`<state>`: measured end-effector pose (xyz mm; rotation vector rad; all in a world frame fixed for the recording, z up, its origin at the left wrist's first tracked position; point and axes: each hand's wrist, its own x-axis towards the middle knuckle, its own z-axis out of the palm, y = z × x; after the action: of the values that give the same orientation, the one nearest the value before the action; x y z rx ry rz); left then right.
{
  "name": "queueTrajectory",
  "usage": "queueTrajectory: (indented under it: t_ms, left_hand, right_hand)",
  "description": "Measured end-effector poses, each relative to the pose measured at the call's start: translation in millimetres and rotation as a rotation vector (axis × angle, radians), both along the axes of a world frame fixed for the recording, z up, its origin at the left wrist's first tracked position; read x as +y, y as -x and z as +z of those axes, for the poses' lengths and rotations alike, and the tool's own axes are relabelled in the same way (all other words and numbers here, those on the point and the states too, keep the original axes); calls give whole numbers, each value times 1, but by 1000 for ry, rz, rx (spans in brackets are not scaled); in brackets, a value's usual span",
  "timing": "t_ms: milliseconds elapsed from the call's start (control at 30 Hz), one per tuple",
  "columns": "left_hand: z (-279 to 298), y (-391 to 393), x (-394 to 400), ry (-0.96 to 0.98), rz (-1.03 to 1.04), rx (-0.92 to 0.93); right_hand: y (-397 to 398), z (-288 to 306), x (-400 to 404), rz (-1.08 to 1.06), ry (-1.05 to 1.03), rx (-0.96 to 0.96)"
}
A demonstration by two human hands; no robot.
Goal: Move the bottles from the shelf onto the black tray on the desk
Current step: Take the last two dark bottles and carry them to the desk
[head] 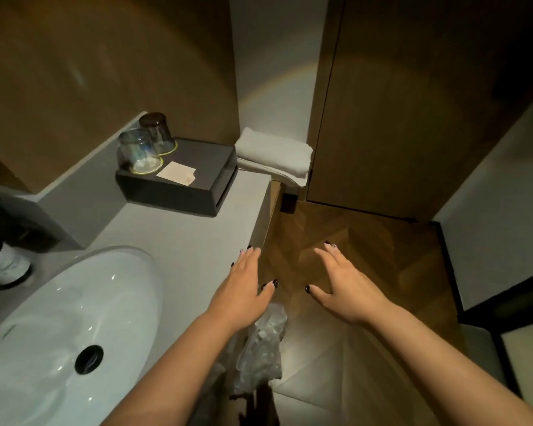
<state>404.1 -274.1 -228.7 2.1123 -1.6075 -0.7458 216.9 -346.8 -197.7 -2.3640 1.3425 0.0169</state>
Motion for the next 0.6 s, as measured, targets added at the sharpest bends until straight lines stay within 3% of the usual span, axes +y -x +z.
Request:
queueTrajectory:
  t_ms: [433, 600]
  left_hand:
    - [-16, 33, -186, -88, 165, 34]
    - [-14, 56, -259, -150, 364, 182]
  right_hand:
    - [46, -33, -212, 87, -88, -24]
    - [61, -31, -301, 224, -156, -19]
